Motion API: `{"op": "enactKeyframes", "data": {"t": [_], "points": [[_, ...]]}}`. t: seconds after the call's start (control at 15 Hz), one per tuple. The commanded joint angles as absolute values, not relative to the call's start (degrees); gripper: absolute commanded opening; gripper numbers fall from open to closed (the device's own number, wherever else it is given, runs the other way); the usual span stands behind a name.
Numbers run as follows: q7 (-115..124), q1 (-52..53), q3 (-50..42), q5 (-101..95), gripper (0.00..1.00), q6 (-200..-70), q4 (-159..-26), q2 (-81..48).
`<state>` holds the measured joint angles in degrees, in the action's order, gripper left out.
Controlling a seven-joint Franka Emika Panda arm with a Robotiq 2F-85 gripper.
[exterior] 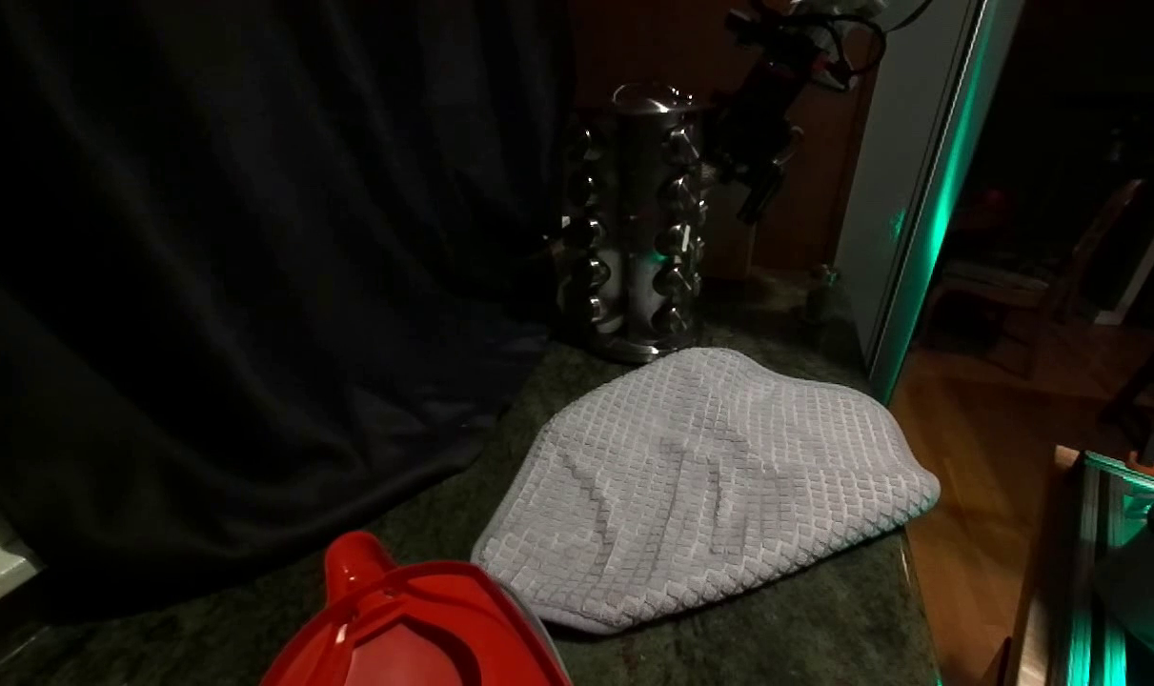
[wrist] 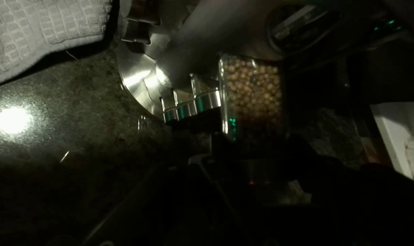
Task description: Rotate the silver stand then place one jar from the stand on the counter.
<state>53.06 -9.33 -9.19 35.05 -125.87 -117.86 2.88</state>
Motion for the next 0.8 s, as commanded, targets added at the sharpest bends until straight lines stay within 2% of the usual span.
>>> {"op": "enactKeyframes", "data": {"t": [0.0,0.73], "points": [[55.7,-10.2,-10.0,37.5,0.25,-127.6,-119.1,4.9],[57.0,-10.7,-9.6,31.7,0.25,-133.0,-117.6,6.5]]}}
